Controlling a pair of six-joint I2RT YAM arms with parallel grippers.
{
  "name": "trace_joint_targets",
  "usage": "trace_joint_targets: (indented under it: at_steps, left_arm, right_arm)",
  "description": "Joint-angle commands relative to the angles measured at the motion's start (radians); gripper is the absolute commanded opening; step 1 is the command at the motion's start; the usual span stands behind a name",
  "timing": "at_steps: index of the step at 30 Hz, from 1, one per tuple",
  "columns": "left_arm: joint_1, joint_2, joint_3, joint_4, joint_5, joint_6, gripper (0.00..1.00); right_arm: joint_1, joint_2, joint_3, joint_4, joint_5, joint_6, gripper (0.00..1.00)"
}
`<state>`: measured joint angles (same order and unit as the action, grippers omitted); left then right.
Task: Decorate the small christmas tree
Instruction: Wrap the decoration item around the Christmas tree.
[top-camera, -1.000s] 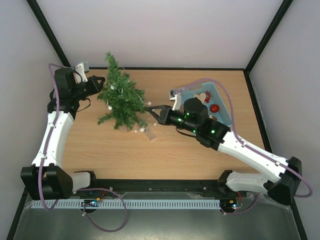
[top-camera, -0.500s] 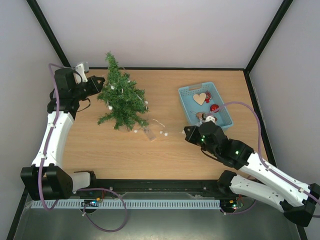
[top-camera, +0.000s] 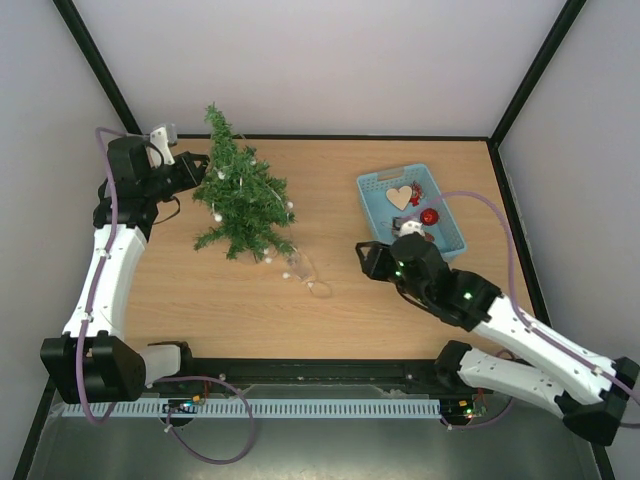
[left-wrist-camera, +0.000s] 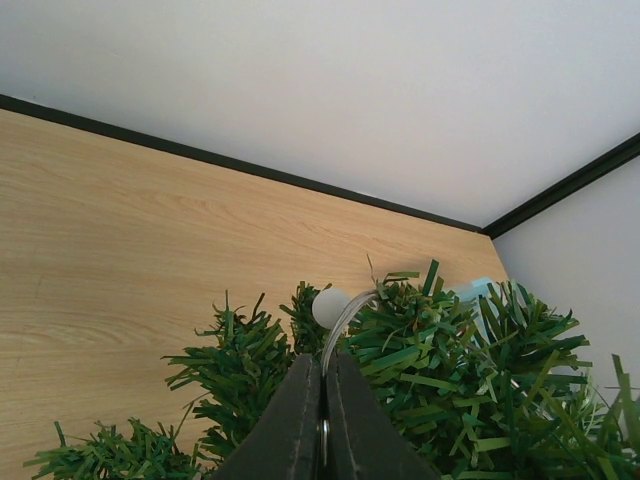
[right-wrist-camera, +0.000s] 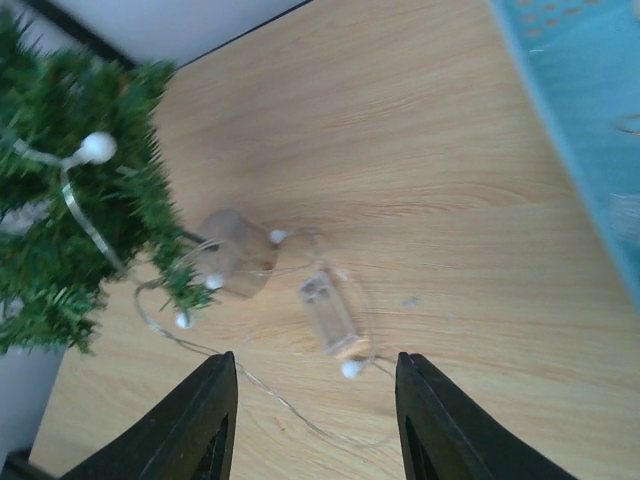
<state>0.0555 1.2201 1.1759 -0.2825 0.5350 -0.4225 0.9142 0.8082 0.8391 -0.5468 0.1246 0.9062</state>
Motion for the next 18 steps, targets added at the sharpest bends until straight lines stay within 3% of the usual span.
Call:
trace_joint_targets:
  at_steps: [1, 4, 7, 11, 18]
  left_arm:
    - [0.0, -0.022, -0.001, -0.011, 0.023, 0.002, 0.03]
    - [0.0, -0.026, -0.004, -0.013, 0.02, -0.002, 0.03]
    - [0.0, -0.031, -0.005, -0.018, 0.02, -0.004, 0.05]
    - [0.0, -0.033, -0.011, -0.017, 0.024, -0.012, 0.09]
    - [0.0, -0.039, -0.016, -0.017, 0.017, -0.031, 0.12]
  right_arm:
    - [0.006, 0.107, -0.041, 0.329, -0.183, -0.307, 0.43]
    - [0.006, 0.165, -0.129, 0.653, -0.34, -0.413, 0.43]
    - [0.012, 0.225, -0.189, 0.839, -0.404, -0.511, 0.43]
    - [0.019, 0.288, -0.224, 0.946, -0.442, -0.64, 0.46]
    - [0.026, 0.399, -0.219, 0.994, -0.462, -0.709, 0.46]
